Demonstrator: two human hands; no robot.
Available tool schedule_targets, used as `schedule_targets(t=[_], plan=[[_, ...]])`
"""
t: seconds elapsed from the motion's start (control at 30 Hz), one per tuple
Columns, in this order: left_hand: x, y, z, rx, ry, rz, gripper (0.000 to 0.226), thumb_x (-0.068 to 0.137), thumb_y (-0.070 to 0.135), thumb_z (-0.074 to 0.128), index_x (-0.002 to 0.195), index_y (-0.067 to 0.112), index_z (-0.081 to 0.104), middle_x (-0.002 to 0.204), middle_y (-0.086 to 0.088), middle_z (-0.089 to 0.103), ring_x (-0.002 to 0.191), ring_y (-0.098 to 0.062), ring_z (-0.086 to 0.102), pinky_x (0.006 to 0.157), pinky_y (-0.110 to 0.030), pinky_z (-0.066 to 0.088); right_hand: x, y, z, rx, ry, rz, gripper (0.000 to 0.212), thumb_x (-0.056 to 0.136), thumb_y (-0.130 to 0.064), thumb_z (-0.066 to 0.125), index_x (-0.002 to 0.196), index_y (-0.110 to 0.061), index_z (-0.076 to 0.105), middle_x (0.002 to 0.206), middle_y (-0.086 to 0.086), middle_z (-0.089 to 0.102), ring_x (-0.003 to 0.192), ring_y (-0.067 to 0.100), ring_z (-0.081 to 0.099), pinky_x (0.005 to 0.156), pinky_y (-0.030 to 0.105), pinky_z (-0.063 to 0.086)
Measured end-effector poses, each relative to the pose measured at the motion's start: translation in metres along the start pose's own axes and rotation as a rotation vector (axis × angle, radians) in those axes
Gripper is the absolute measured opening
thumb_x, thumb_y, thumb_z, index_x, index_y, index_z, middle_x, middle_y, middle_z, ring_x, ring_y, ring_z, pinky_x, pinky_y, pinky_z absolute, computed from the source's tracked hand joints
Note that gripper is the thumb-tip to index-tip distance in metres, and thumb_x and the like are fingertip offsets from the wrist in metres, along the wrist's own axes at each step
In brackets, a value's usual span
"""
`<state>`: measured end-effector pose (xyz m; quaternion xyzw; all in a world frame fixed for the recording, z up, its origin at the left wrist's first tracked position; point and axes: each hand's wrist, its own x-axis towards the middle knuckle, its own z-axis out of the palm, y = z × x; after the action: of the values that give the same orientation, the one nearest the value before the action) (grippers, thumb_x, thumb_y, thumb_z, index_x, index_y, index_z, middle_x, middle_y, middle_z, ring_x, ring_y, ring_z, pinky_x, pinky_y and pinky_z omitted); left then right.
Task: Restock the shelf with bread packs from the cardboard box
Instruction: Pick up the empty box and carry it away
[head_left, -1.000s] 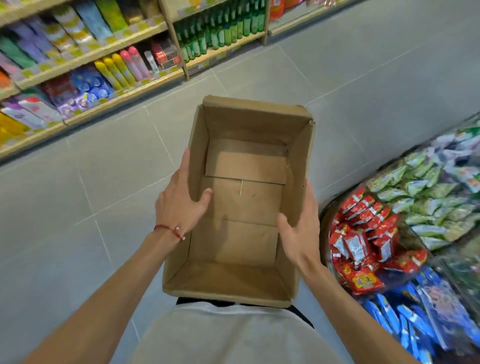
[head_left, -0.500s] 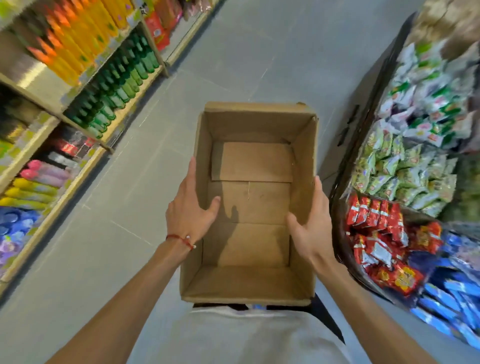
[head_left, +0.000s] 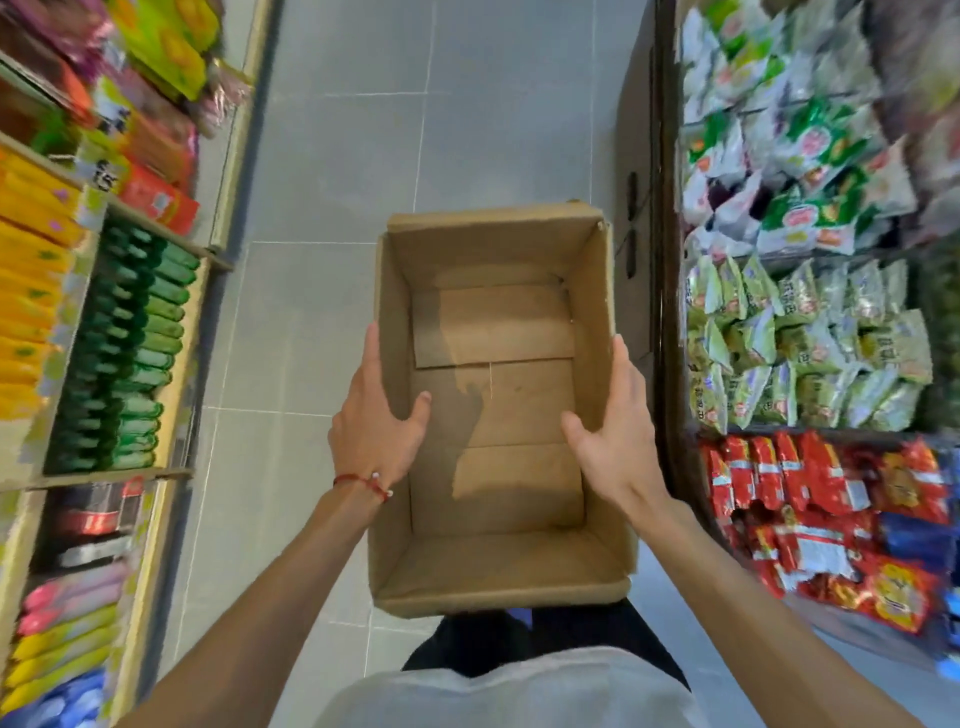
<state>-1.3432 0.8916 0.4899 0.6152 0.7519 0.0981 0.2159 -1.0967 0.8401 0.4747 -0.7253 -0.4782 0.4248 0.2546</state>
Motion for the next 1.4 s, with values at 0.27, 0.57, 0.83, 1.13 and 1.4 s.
schedule_targets(t=[0.27, 0.57, 0.83, 1.13, 1.4], plan=[[0.134, 0.031, 0.075, 0.036, -0.074, 0.054, 0.094, 0.085, 0.044, 0.059, 0.150, 0.046, -0.009, 0.143, 0.004, 0.047, 0.108, -0.027, 0.063, 0.089, -0.045, 0.052, 0.141, 0.034, 0.003, 0.013, -0.002, 0.076, 0.106, 0.092, -0.025, 0.069, 0.164, -0.035, -0.008, 0.169, -0.002, 0.013, 0.153, 0.019, 0.023, 0.116, 0.029, 0.020], [0.257, -0.005, 0.217, 0.046, -0.197, 0.101, 0.090, 0.088, 0.037, 0.059, 0.152, 0.043, -0.004, 0.141, 0.001, 0.049, 0.100, -0.028, 0.065, 0.085, -0.040, 0.052, 0.266, 0.130, 0.072, -0.025, 0.018, 0.201, 0.108, 0.093, -0.024, 0.071, 0.163, -0.037, -0.011, 0.171, -0.004, 0.006, 0.154, 0.024, 0.021, 0.123, 0.043, 0.022], [0.345, -0.044, 0.369, 0.029, -0.277, 0.187, 0.094, 0.088, 0.038, 0.061, 0.152, 0.039, -0.007, 0.143, -0.006, 0.044, 0.099, -0.028, 0.064, 0.085, -0.040, 0.053, 0.365, 0.256, 0.148, -0.059, 0.077, 0.261, 0.118, 0.089, -0.026, 0.077, 0.162, -0.034, -0.015, 0.171, -0.002, 0.004, 0.154, 0.024, 0.022, 0.118, 0.040, 0.021], [0.376, -0.081, 0.524, -0.007, -0.343, 0.145, 0.104, 0.083, 0.038, 0.065, 0.152, 0.036, -0.013, 0.143, -0.012, 0.041, 0.105, -0.037, 0.060, 0.090, -0.045, 0.052, 0.452, 0.391, 0.193, -0.205, 0.062, 0.221, 0.121, 0.087, -0.024, 0.079, 0.163, -0.025, -0.016, 0.171, 0.009, 0.003, 0.154, 0.027, 0.022, 0.117, 0.035, 0.018], [0.362, -0.077, 0.549, -0.036, -0.500, 0.172, 0.111, 0.082, 0.026, 0.068, 0.154, 0.026, -0.017, 0.159, -0.011, 0.017, 0.126, -0.038, 0.049, 0.095, -0.035, 0.046, 0.450, 0.424, 0.191, -0.297, 0.104, 0.336, 0.120, 0.089, -0.027, 0.077, 0.163, -0.025, -0.017, 0.171, 0.011, 0.005, 0.155, 0.030, 0.021, 0.120, 0.035, 0.018]])
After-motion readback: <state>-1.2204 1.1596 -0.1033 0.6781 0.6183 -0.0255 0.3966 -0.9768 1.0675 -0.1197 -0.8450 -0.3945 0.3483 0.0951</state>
